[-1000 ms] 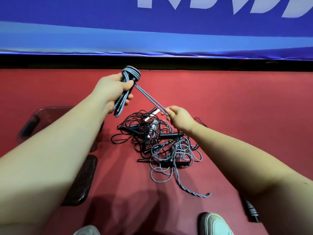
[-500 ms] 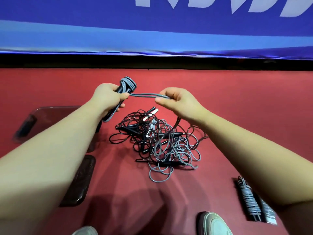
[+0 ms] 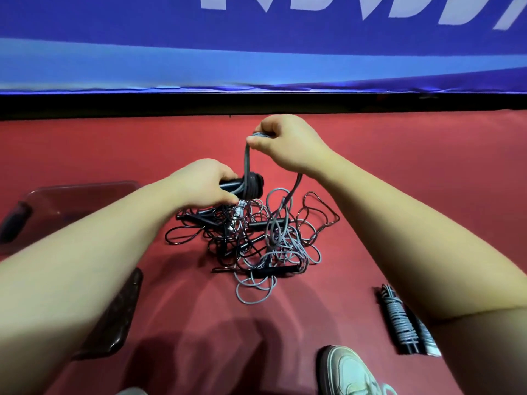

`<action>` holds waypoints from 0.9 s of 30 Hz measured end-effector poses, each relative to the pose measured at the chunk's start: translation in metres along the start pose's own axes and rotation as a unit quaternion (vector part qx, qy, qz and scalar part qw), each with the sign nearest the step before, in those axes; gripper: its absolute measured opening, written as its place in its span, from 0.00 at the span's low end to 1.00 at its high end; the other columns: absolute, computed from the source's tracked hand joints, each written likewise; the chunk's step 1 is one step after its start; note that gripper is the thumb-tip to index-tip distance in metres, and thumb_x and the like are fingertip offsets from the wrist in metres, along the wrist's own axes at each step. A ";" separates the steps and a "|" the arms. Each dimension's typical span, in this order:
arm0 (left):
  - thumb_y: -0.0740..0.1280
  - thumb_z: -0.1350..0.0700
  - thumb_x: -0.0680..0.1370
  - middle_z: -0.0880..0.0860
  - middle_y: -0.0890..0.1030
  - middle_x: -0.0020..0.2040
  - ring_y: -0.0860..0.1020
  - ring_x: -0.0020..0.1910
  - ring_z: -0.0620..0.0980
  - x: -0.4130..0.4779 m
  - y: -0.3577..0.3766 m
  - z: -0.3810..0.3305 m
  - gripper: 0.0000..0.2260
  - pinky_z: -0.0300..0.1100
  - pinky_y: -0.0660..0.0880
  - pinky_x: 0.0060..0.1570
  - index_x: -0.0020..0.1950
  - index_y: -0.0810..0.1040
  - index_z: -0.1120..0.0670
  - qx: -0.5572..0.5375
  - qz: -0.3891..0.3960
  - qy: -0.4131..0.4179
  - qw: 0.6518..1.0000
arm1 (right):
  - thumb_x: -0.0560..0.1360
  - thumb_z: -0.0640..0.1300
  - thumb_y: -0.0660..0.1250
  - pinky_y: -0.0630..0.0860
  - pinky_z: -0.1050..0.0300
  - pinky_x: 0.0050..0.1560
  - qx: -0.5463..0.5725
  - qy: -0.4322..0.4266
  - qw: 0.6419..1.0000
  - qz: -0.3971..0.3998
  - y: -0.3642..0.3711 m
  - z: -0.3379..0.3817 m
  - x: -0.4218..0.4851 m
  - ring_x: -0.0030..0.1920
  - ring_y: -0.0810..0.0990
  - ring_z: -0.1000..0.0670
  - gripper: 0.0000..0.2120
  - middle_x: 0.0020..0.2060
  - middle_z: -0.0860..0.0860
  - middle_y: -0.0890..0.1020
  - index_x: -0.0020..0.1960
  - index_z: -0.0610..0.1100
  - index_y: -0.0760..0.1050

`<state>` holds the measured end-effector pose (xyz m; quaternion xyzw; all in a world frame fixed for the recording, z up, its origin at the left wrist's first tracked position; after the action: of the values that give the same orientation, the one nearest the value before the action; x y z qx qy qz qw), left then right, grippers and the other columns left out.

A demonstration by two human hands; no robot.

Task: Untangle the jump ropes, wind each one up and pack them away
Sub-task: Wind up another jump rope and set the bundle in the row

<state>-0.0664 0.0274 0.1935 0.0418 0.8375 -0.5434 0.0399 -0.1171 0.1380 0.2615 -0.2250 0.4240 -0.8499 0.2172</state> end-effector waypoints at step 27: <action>0.66 0.60 0.77 0.52 0.75 0.28 0.71 0.24 0.48 -0.021 -0.011 -0.027 0.08 0.37 0.69 0.25 0.55 0.79 0.56 -0.402 -0.034 0.009 0.915 | 0.80 0.43 0.58 0.67 0.60 0.38 0.438 0.106 0.866 0.215 0.090 -0.069 -0.023 0.34 0.72 0.53 0.07 0.30 0.55 0.78 0.43 0.45 0.69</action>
<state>-0.0478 0.0467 0.2169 -0.0009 0.9866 -0.1611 0.0273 -0.1218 0.1452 0.1460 0.0818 0.0662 -0.8991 0.4248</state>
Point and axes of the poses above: each hand's wrist, its own x-axis towards the middle knuckle, its own y-axis out of the palm, z = x × y, the point moved 8 cm from there along x, towards the middle knuckle
